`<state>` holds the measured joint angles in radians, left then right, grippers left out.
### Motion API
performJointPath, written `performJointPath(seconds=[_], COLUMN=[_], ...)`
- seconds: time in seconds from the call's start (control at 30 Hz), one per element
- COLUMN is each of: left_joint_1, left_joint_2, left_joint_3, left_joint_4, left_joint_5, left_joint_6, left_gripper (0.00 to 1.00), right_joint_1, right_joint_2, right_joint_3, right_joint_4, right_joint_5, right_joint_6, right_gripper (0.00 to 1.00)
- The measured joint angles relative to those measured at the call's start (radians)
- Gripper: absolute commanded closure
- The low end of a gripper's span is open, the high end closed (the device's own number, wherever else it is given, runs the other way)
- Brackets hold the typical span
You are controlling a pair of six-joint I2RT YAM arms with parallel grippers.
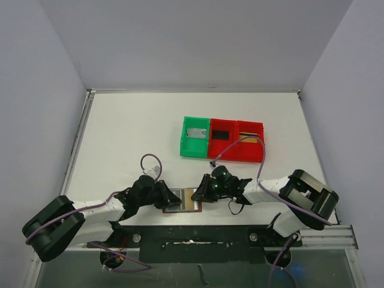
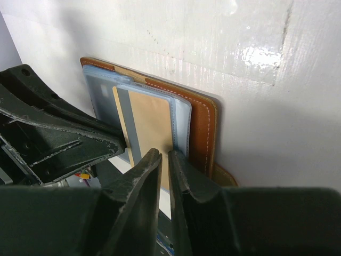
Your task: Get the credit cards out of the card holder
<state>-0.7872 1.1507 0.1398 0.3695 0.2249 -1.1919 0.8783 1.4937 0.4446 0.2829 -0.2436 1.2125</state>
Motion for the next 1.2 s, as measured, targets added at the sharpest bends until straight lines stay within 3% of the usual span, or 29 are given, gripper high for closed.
performJointPath(seconds=[0.2,0.7,0.73,0.8,0.87,1.0,1.2], left_joint_1=[0.005,0.059,0.063,0.066,0.069,0.069,0.064], left_joint_2=[0.022,-0.098,-0.105,-0.109,-0.107,-0.072,0.009], left_joint_3=[0.0,-0.041,-0.042,-0.042,-0.042,-0.031,0.024], left_joint_4=[0.023,0.026,0.024,0.018,0.003,0.0,0.003], left_joint_5=[0.012,0.03,0.031,0.034,0.035,0.045,0.059], left_joint_6=[0.0,-0.009,-0.009,-0.006,0.003,0.003,0.021], left_gripper=[1.0,1.0,0.97,0.77,0.67,0.6,0.59], right_joint_1=[0.0,0.0,0.0,0.0,0.0,0.0,0.0], right_joint_2=[0.002,0.002,0.002,0.002,0.002,0.003,0.003], right_joint_3=[0.001,0.003,0.003,0.003,0.003,0.004,0.004], right_joint_4=[-0.001,-0.007,-0.006,-0.007,-0.007,-0.006,-0.006], right_joint_5=[-0.001,0.0,0.0,0.0,0.0,0.0,-0.001], right_joint_6=[0.0,0.0,0.0,0.0,0.0,0.0,0.0], right_gripper=[0.85,0.85,0.85,0.85,0.85,0.85,0.85])
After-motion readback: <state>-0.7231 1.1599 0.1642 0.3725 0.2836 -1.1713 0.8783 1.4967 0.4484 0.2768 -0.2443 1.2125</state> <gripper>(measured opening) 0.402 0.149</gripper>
